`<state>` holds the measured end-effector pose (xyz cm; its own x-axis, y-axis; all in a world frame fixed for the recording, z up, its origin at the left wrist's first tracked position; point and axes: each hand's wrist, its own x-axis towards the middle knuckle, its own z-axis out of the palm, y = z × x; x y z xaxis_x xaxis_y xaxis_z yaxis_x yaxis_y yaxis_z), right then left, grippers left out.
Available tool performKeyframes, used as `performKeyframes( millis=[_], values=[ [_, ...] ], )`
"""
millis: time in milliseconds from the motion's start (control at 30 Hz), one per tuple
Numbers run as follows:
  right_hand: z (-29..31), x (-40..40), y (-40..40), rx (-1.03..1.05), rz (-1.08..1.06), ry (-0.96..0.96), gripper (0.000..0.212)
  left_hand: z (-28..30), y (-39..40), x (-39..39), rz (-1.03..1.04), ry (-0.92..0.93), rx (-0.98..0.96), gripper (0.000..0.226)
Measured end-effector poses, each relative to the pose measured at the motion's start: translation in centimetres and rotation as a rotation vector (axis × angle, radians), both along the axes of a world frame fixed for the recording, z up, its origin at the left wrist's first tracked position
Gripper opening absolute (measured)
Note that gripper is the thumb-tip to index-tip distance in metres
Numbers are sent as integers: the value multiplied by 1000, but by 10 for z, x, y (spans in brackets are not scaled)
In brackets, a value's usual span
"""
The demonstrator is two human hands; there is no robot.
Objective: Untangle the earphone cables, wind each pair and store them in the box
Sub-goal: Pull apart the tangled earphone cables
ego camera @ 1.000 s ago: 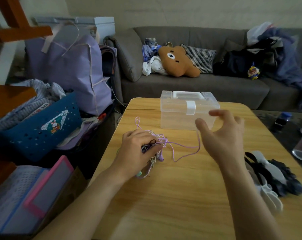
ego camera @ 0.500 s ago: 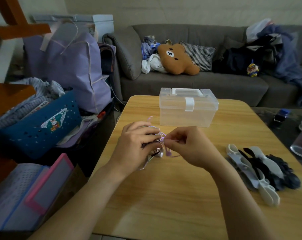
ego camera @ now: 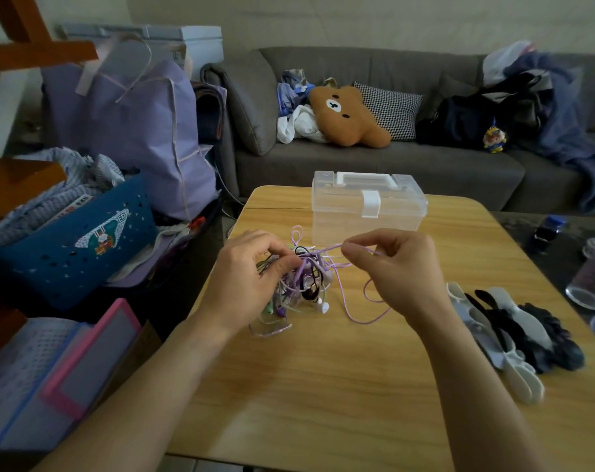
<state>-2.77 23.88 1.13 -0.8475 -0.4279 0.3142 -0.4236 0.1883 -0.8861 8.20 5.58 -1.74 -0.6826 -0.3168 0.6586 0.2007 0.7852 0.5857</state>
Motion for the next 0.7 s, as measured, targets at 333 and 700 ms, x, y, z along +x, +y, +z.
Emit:
performKeyframes(
  millis=[333, 700],
  values=[
    [-2, 9, -14, -16, 2, 44, 10, -2, 7, 0, -29, -122, 95, 22],
    [9, 23, -19, -103, 173, -204, 7, 1, 17, 7, -80, -204, 110, 18]
  ],
)
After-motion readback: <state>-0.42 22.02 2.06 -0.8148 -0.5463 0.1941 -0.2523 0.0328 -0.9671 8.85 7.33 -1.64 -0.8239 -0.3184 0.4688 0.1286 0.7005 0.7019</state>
